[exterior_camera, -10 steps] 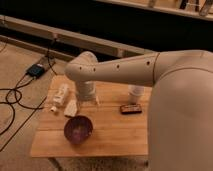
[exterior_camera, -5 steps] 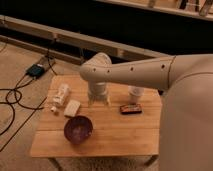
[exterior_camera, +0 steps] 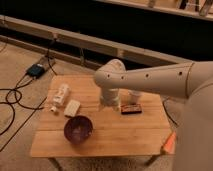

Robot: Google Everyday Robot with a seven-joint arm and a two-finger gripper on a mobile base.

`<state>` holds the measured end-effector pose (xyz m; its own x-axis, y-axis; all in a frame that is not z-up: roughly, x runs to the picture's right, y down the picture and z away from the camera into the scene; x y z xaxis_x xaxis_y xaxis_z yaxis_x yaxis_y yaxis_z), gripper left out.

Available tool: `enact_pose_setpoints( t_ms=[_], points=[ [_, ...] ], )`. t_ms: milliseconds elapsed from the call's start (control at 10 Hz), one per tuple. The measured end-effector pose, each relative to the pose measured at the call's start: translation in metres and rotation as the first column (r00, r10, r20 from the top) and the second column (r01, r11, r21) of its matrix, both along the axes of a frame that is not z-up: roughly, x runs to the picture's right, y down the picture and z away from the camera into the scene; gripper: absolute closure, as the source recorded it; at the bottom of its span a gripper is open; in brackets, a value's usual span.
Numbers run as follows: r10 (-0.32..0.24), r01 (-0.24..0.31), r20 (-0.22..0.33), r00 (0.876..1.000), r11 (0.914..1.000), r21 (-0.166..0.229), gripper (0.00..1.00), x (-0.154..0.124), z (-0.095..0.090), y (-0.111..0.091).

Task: Drag the pepper across the table

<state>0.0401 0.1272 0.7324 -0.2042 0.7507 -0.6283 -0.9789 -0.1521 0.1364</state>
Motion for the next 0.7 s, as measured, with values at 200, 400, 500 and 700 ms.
enact_pose_setpoints(
  t_ms=[200, 400, 500, 700],
  points=[
    [0.018, -0.018, -0.011, 1.000, 0.9998, -0.003, 0.35, 0.025, 0.003, 0.009],
    [0.034, -0.035, -0.008, 0.999, 0.9993, -0.016, 0.35, 0.051, 0.008, 0.020],
    [0.044, -0.044, -0.005, 0.999, 0.9985, -0.032, 0.35, 0.072, 0.014, 0.029],
    [0.054, -0.054, -0.003, 0.999, 0.9970, -0.054, 0.35, 0.097, 0.020, 0.042]
  ],
)
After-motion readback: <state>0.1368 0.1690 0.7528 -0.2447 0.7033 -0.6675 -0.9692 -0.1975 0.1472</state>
